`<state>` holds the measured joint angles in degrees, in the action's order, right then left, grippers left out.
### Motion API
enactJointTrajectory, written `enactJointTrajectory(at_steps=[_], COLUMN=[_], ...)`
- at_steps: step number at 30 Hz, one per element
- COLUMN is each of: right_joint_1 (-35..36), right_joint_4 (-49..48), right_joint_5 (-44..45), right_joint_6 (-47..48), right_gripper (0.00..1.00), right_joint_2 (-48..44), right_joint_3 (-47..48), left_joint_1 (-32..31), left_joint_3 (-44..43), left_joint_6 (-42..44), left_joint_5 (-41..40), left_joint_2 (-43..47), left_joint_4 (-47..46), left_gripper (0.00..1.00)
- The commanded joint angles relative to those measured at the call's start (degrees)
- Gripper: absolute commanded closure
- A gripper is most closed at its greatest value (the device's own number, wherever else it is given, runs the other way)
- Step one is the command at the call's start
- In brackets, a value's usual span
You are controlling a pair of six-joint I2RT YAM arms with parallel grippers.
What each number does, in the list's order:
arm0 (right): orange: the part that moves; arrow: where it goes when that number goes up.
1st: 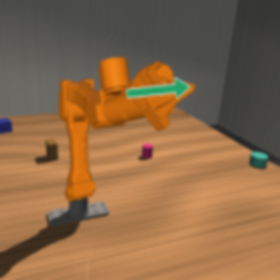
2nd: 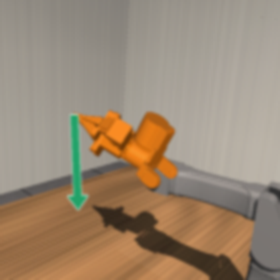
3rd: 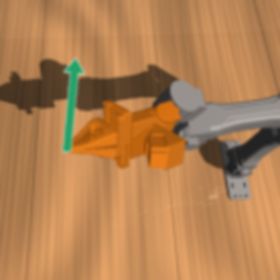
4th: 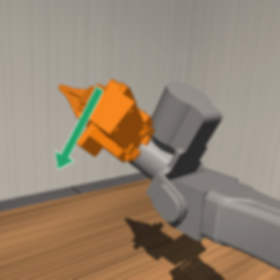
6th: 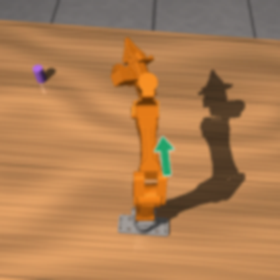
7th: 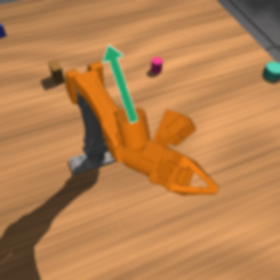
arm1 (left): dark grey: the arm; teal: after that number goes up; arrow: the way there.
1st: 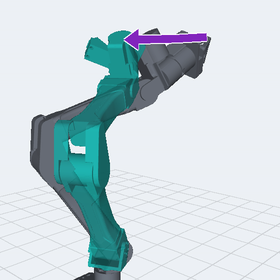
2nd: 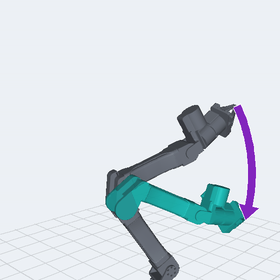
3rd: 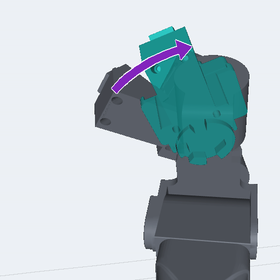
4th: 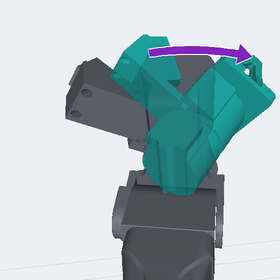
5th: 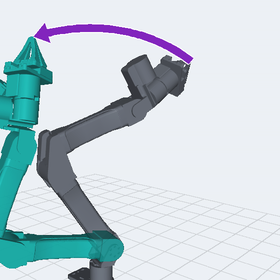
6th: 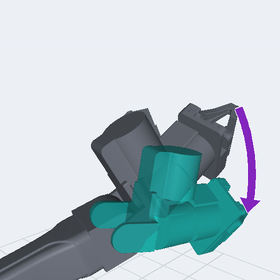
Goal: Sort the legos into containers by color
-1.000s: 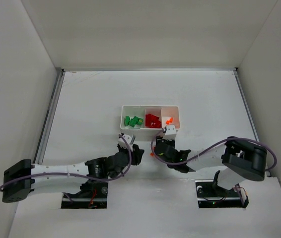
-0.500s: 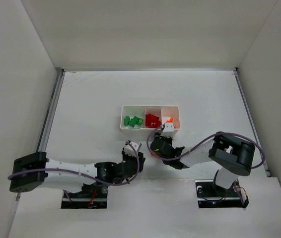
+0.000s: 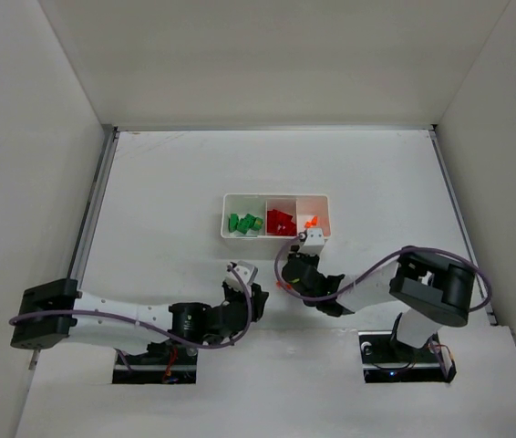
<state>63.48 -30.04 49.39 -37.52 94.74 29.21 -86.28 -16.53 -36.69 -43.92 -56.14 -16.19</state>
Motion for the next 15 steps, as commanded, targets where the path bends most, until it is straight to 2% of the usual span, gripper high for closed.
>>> enactJointTrajectory(at_steps=[1, 6, 10, 15], right_joint_1=[3.4, 6.7, 9.6, 9.2], right_joint_4=[-1.3, 5.6, 11.1, 17.1], right_joint_5=[1.5, 3.0, 3.2, 0.5], right_joint_6=[-0.4, -0.9, -0.2, 0.8], right_gripper=[0.78, 0.78, 0.78, 0.78], right_joint_2=[-6.0, -14.7, -21.9, -33.9], right_joint_3=[-1.5, -1.6, -1.2, -1.8], left_joint_1=[-1.6, -2.7, -3.7, -3.8], left_joint_3=[-0.4, -2.7, -4.2, -5.7], left_joint_6=[-2.4, -1.4, -0.6, 1.4], left_joint_5=[-4.8, -4.9, -6.1, -5.6], left_joint_2=[0.2, -5.4, -9.1, -13.1], left_joint_4=[-1.2, -1.7, -2.6, -5.4], left_gripper=[0.66, 0.63, 0.54, 0.46])
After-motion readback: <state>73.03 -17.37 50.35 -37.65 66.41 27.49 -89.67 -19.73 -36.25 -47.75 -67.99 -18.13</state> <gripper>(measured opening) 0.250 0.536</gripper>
